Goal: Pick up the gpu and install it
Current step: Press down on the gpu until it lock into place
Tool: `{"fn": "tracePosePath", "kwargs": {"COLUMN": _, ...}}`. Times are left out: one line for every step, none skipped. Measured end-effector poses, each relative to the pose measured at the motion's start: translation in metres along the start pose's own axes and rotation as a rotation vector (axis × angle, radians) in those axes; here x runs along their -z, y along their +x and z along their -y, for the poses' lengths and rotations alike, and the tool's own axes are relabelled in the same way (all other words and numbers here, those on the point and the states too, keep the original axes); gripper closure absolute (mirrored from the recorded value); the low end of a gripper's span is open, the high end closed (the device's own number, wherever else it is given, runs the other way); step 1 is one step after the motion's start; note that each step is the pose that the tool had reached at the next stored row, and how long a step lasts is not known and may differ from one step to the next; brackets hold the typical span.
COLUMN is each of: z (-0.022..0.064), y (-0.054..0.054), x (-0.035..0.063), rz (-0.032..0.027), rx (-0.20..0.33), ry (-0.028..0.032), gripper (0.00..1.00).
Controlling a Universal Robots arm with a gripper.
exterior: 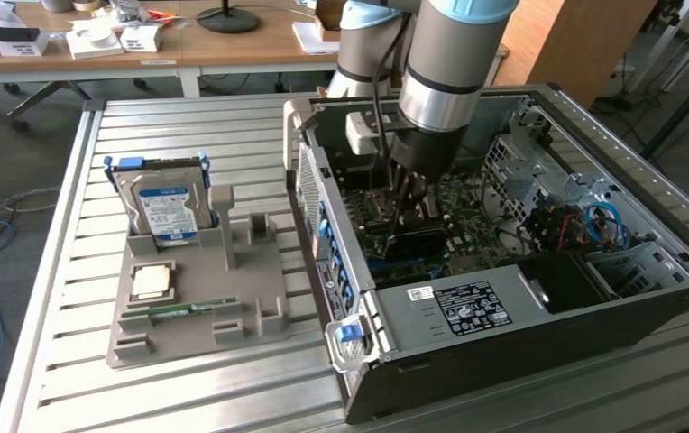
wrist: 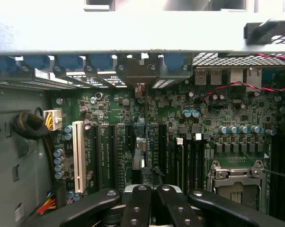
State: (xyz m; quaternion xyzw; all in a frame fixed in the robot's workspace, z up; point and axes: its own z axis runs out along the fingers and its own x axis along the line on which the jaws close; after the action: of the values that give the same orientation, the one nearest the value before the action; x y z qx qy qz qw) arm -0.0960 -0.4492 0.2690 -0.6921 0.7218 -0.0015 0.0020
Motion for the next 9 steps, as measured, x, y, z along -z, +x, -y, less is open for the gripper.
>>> {"fn": "tracePosePath", "kwargs": {"z": 0.0000, "y": 0.000, "x": 0.0021, "rz": 0.0000, "rx": 0.000, "ry": 0.0001, "gripper": 0.89}}
{"fn": "tracePosePath", "kwargs": {"z": 0.0000, "y": 0.000, "x": 0.0042, "rz": 0.0001, "rx": 0.000, "ry": 0.0001, "gripper": 0.89}}
{"fn": "tracePosePath", "kwargs": {"z": 0.0000, "y": 0.000, "x": 0.0068, "rz": 0.0000, "rx": 0.000, "ry": 0.0000, "gripper": 0.89}}
{"fn": "tracePosePath", "kwargs": {"z": 0.0000, "y": 0.000, "x": 0.0092, "rz": 0.0000, "rx": 0.000, "ry": 0.0000, "gripper": 0.89}}
{"fn": "tracePosePath", "kwargs": {"z": 0.0000, "y": 0.000, "x": 0.0118, "rz": 0.0000, "rx": 0.000, "ry": 0.0000, "gripper": 0.89}}
{"fn": "tracePosePath", "kwargs": {"z": 0.0001, "y": 0.000, "x": 0.0144, "rz": 0.0000, "rx": 0.000, "ry": 0.0000, "gripper": 0.89}}
{"fn": "tracePosePath", "kwargs": {"z": 0.0001, "y": 0.000, "x": 0.0169, "rz": 0.0000, "rx": 0.000, "ry": 0.0000, "gripper": 0.89}}
{"fn": "tracePosePath", "kwargs": {"z": 0.0001, "y": 0.000, "x": 0.0196, "rz": 0.0000, "rx": 0.000, "ry": 0.0000, "gripper": 0.89}}
{"fn": "tracePosePath", "kwargs": {"z": 0.0001, "y": 0.000, "x": 0.0223, "rz": 0.0001, "rx": 0.000, "ry": 0.0000, "gripper": 0.89}}
